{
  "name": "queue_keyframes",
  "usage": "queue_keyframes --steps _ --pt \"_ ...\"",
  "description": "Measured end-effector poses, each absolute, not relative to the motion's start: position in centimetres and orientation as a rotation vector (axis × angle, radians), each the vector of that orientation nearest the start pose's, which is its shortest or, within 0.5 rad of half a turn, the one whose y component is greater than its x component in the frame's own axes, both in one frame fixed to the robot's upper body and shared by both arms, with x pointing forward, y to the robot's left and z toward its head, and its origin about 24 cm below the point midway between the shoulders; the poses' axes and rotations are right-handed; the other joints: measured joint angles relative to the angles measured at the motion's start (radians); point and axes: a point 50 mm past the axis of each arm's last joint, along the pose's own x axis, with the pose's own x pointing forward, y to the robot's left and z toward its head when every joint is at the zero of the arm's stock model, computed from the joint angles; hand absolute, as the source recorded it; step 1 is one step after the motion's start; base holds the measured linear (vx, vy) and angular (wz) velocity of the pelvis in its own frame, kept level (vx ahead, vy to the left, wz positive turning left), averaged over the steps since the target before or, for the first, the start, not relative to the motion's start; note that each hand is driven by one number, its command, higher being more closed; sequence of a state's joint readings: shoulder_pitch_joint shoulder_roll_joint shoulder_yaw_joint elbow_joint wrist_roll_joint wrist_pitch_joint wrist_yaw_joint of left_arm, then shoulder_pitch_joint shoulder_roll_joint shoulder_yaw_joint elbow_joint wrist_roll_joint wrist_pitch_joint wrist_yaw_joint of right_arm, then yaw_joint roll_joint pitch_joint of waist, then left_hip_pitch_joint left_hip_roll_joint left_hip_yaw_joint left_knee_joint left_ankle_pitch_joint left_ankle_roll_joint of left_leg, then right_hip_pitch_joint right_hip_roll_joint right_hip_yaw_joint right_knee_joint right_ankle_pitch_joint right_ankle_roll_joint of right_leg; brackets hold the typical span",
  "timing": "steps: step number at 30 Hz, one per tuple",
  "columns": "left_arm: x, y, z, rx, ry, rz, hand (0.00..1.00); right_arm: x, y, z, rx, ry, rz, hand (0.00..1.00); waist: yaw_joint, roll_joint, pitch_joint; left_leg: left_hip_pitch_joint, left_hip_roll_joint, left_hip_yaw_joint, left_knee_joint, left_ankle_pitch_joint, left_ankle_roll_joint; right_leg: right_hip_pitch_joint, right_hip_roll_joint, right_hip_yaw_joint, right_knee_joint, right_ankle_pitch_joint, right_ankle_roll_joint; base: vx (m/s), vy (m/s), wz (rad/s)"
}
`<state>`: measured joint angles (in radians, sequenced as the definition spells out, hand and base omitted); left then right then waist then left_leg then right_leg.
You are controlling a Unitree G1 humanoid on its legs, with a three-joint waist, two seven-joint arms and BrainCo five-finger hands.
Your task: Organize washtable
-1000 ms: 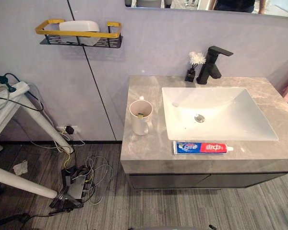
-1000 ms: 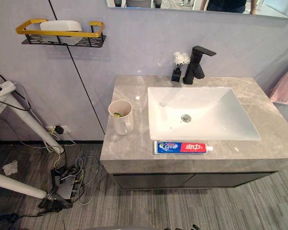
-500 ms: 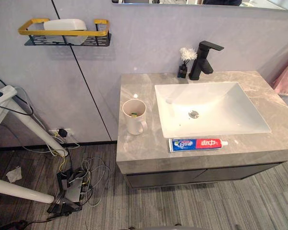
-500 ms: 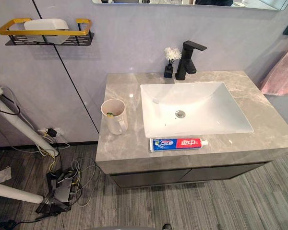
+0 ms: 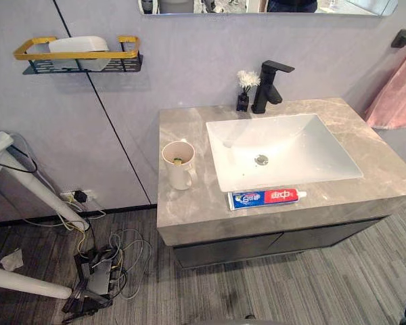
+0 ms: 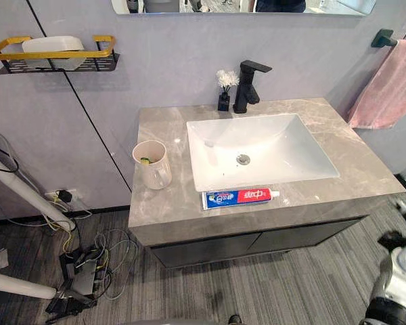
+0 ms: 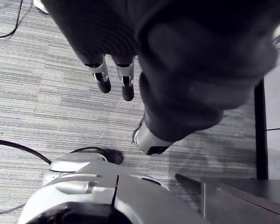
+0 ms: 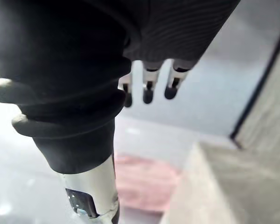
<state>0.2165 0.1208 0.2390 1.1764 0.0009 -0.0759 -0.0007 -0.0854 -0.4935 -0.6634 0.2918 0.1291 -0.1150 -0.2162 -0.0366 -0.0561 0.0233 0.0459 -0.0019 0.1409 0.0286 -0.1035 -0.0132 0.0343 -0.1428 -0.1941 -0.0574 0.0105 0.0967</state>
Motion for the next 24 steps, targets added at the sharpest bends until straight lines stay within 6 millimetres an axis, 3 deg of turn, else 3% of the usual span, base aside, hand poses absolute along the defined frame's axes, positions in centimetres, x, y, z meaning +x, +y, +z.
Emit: queue_keyframes --steps 2,3,5,8,11,15,21,24 --pt "1.3 22.4 -17.0 -0.032 1.284 0.343 0.00 21.3 -38.5 12.2 -0.310 -0.215 -0.833 0.00 0.007 -0.005 -0.001 -0.010 0.000 -0.007 0.007 0.000 0.000 -0.005 -0.001 -0.005 0.002 0.001 0.000 -0.03 -0.019 0.12" --pt "1.2 22.4 -17.0 -0.041 1.283 0.350 0.00 22.7 -36.8 13.9 -0.379 -0.277 -0.731 0.00 0.009 -0.010 -0.005 -0.018 -0.001 -0.019 0.011 0.000 0.000 -0.005 -0.002 -0.023 0.002 0.002 0.000 -0.03 -0.027 0.17" --pt "1.3 22.5 -17.0 -0.049 1.278 0.359 0.00 23.5 -35.6 15.3 -0.427 -0.322 -0.654 0.00 0.011 -0.013 -0.006 -0.023 -0.002 -0.029 0.013 0.001 0.001 -0.005 -0.002 -0.027 0.002 0.002 0.000 -0.02 -0.019 0.17" --pt "1.6 22.7 -16.8 -0.056 1.249 0.374 0.00 24.8 -32.3 18.7 -0.554 -0.459 -0.431 0.00 0.024 -0.025 -0.007 -0.039 -0.002 -0.049 0.021 0.001 0.001 -0.009 -0.001 -0.043 0.001 0.002 0.000 -0.02 -0.018 0.16" --pt "1.5 22.8 -16.7 -0.074 1.230 0.387 0.00 25.9 -29.8 20.3 -0.601 -0.541 -0.268 0.00 0.030 -0.034 -0.008 -0.045 -0.002 -0.060 0.023 0.001 0.001 -0.008 -0.002 -0.051 0.001 0.002 -0.001 0.00 -0.006 0.12" --pt "1.6 22.9 -16.7 -0.082 1.222 0.379 0.00 26.7 -27.8 19.9 -0.641 -0.522 -0.116 0.00 0.040 -0.039 -0.008 -0.046 -0.004 -0.063 0.023 0.001 0.001 -0.007 -0.003 -0.053 0.001 0.002 -0.002 0.00 0.001 0.01" --pt "1.7 22.9 -16.6 -0.083 1.208 0.374 0.00 27.7 -24.6 17.7 -0.732 -0.414 0.176 0.00 0.051 -0.041 -0.006 -0.049 -0.005 -0.074 0.023 0.002 0.002 -0.005 -0.004 -0.063 0.001 0.002 -0.002 -0.01 -0.006 0.04" --pt "1.8 23.0 -16.6 -0.086 1.202 0.349 0.00 27.9 -23.9 16.6 -0.769 -0.364 0.279 0.00 0.052 -0.048 -0.001 -0.051 -0.007 -0.079 0.023 0.003 0.004 -0.004 -0.004 -0.068 0.001 0.002 -0.002 -0.02 -0.007 0.04"
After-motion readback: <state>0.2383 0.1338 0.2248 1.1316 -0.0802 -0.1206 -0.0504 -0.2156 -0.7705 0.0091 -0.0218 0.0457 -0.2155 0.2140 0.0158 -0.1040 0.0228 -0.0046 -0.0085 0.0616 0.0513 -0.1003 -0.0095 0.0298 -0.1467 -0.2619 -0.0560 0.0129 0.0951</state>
